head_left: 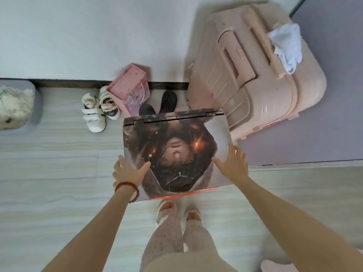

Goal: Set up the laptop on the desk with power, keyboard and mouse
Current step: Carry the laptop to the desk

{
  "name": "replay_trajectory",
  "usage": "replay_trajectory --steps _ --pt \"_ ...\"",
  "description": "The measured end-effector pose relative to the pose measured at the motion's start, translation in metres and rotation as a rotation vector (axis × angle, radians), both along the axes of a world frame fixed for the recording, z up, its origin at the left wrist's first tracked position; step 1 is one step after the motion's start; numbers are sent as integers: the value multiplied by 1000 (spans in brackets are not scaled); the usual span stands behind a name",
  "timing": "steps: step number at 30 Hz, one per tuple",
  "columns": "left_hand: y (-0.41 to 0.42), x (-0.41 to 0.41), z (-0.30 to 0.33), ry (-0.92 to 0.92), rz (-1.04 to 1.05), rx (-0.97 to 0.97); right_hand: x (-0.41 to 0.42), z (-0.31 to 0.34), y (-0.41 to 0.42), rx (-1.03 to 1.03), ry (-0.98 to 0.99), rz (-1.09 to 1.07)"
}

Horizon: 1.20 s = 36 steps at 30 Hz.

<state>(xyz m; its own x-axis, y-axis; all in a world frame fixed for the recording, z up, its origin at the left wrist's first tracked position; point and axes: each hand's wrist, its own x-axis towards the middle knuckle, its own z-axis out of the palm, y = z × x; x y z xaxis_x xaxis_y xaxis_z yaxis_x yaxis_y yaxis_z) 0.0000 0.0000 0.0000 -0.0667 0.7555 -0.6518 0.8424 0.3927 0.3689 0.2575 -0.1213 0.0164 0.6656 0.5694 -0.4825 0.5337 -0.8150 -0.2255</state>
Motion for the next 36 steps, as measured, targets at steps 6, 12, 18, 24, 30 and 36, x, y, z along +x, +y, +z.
replay_trajectory --steps 6,12,18,24,30,36 --pt "23 15 -49 -26 200 32 28 -47 16 91 258 -130" --pt "14 18 -44 -30 255 91 28 -45 15 187 258 -206" --pt "-16 -7 0 13 296 156 8 -10 8 200 293 -179" --pt "-46 -58 90 9 508 206 -35 76 38 263 328 46" --pt "-101 -147 190 -4 771 330 -121 175 64 344 360 360" --pt "-173 -269 271 -24 1058 471 -269 263 72 402 403 679"
